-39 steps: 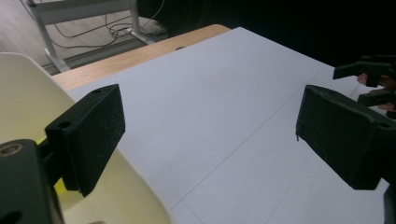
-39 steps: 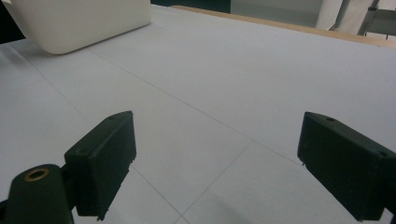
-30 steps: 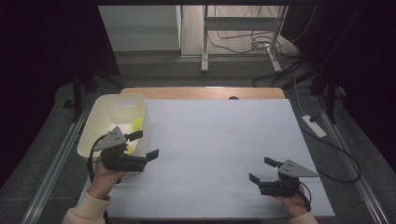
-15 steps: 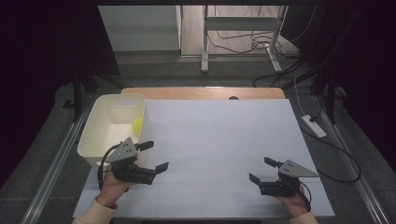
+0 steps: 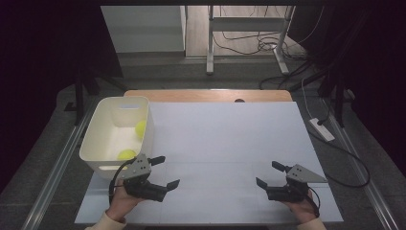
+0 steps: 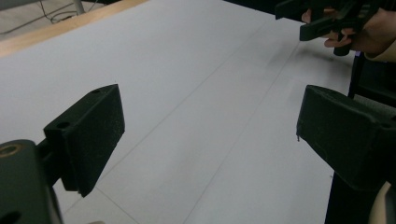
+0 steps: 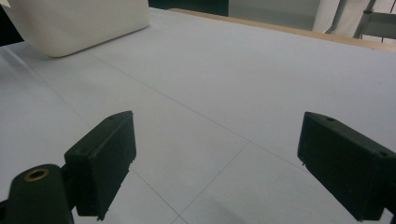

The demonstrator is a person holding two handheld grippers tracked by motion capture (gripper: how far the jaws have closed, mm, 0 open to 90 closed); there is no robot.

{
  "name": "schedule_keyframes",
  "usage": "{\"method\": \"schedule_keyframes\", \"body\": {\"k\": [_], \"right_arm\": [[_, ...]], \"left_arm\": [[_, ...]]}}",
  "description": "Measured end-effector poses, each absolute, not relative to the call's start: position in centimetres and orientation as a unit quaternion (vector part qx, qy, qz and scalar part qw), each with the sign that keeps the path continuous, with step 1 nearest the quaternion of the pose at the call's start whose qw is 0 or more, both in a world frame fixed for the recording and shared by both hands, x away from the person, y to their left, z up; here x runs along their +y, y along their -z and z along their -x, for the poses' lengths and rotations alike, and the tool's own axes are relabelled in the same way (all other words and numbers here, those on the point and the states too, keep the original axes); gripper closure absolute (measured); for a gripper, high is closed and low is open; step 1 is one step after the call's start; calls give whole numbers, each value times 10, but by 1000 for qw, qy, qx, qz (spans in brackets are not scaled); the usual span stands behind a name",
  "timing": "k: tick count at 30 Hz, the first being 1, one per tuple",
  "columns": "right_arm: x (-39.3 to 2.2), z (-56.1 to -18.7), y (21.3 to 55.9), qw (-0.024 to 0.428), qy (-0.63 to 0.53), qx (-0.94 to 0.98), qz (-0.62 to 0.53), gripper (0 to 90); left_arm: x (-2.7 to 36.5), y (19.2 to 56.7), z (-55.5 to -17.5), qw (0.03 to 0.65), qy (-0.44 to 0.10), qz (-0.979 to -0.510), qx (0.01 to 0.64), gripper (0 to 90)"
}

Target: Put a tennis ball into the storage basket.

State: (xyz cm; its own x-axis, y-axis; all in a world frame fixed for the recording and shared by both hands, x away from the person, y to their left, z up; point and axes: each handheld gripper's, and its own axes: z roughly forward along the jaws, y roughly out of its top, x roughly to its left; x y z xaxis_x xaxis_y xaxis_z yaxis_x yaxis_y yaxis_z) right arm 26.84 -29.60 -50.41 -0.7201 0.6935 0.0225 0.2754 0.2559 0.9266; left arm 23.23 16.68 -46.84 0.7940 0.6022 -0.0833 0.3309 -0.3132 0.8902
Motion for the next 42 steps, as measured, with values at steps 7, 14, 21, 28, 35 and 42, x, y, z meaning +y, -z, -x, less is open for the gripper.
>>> {"method": "schedule_keyframes", "body": {"k": [7, 14, 21, 28, 35, 42], "right_arm": [[-296, -269, 504, 202, -524, 765, -316, 117], [-297, -269, 504, 201, -525, 765, -313, 117], [-298, -269, 505, 203, -526, 764, -315, 117], [-298, -269, 505, 204, -524, 764, -316, 117], [-299, -270, 506, 203, -524, 764, -317, 117], [-300, -270, 506, 203, -523, 765, -316, 118]], "left_arm": [[166, 488, -234, 500, -117, -804, 300, 85], [170, 506, -236, 491, -107, -805, 315, 83], [172, 511, -238, 489, -105, -804, 323, 83], [173, 516, -237, 485, -103, -806, 322, 83], [174, 521, -237, 482, -102, -809, 321, 82], [175, 520, -237, 486, -105, -807, 319, 82]]}}
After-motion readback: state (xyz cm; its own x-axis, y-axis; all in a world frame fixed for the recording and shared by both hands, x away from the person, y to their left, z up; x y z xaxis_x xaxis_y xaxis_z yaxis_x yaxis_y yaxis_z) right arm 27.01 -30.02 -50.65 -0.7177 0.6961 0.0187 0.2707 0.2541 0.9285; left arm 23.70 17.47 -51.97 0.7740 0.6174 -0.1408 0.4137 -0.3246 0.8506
